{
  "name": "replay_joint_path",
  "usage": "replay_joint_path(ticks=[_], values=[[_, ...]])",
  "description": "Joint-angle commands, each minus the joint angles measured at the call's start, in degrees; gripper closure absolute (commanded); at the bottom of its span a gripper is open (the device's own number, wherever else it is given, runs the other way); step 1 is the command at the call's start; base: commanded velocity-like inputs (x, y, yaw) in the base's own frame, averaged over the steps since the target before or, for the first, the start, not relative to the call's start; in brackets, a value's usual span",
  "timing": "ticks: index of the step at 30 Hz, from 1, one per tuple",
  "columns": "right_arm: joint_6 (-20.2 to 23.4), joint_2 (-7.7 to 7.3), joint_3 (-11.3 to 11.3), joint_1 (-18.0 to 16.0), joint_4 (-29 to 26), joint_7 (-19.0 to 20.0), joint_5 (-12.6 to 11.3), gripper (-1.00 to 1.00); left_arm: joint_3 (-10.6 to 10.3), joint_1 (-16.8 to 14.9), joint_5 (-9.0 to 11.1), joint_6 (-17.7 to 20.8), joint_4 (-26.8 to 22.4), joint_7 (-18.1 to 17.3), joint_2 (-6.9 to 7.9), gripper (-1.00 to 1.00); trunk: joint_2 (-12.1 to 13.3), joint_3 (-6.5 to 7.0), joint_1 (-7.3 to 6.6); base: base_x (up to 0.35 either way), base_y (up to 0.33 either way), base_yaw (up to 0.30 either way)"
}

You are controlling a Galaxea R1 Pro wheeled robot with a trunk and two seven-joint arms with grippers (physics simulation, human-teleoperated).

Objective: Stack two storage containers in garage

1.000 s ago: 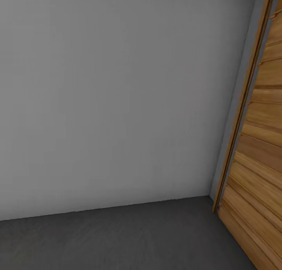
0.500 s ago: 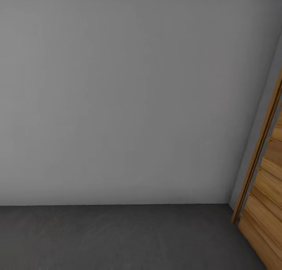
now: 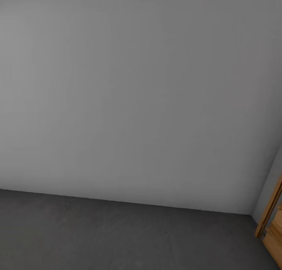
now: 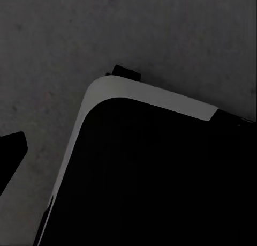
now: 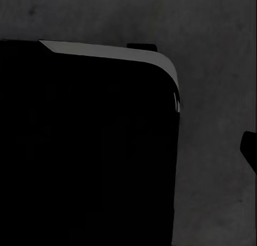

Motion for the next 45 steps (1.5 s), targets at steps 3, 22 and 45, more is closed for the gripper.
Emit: replay_joint_path(ticks=[3, 22, 45], values=[[-0.26, -0.2, 0.07, -0.01, 0.01, -0.12, 0.2, -1.0, -0.19, -0.01, 0.47, -0.86, 0.06, 0.05, -0.03, -1.0, -0.02, -0.04, 0.0, 0.0, 0.0, 0.284], [-0.29, -0.46, 0.24, -0.01, 0.07, -0.04, 0.16, -1.0, -0.38, -0.01, 0.64, -1.38, 0.12, 0.06, 0.04, -1.0, -0.02, -0.04, 0.0, 0.0, 0.0, 0.281], [-0.37, -0.61, 0.32, -0.01, 0.08, -0.04, 0.4, -1.0, -0.38, -0.01, 0.64, -1.38, 0.12, 0.06, -0.01, -1.0, -0.02, -0.04, 0.0, 0.0, 0.0, 0.279]])
